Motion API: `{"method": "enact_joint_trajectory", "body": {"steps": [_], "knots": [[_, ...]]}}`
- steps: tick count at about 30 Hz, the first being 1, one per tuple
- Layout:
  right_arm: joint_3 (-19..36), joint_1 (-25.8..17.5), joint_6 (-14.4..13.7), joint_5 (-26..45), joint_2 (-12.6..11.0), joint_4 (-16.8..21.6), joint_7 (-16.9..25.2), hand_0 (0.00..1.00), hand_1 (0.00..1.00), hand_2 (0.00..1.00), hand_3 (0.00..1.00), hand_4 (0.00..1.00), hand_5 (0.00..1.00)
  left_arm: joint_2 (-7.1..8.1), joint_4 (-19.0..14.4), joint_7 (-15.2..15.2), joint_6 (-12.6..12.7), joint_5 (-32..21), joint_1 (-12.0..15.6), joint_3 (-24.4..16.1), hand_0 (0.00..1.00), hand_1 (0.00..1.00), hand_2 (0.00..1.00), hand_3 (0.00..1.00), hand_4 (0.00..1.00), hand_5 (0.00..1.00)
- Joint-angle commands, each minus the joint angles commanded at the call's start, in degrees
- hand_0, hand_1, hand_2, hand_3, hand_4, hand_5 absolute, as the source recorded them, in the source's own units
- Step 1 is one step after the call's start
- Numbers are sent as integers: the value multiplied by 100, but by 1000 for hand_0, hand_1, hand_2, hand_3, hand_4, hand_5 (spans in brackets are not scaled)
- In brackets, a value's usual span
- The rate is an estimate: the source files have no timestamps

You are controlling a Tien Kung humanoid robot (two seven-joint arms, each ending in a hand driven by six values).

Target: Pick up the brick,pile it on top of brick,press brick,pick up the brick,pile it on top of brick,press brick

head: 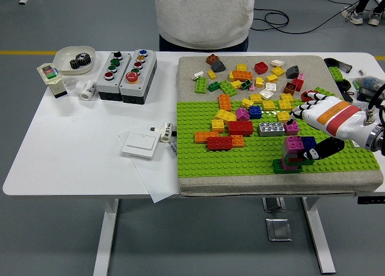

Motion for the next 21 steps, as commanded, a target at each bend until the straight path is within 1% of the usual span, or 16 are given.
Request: {"method": "enact_joint_trajectory", "body": {"steps": [4,5,9,10,11,16,17,18,20,21], "knots": [[21,-13,1,3,0,6,-3,998,818,854,785,973,423,-2,1,2,1,5,3,-3,579,718,684,551,562,611],[33,-22,10,6,-2,14,-9,998,826,876,837,987,428,-2,2,3,2,8,4,-4,581,718,684,552,563,611],[134,-87,39,32,-17,77,-40,998,826,876,837,987,428,-4,4,8,2,20,12,-12,581,718,684,552,563,611],[199,-123,48,46,-27,117,-42,998,826,876,837,987,428,-5,5,13,3,28,15,-16,581,718,684,552,563,611],[255,-155,58,53,-34,153,-42,998,842,905,907,998,454,-5,5,15,4,33,18,-19,579,718,684,552,563,610],[534,-331,128,77,-84,359,-58,998,842,905,907,998,454,-6,9,33,7,68,29,-39,579,718,684,552,563,610],[601,-375,143,81,-96,410,-60,992,855,917,946,998,457,-6,9,37,8,74,33,-43,579,718,685,552,563,610],[712,-464,156,95,-123,512,-70,992,855,917,946,998,457,-6,11,45,9,96,38,-54,579,718,685,552,563,610],[838,-575,117,125,-144,627,-99,992,855,917,946,998,457,-5,13,49,11,108,44,-59,579,718,685,552,563,610],[1002,-716,20,180,-142,731,-146,992,855,917,946,998,457,-4,13,46,12,105,51,-58,579,718,685,552,563,610]]}}
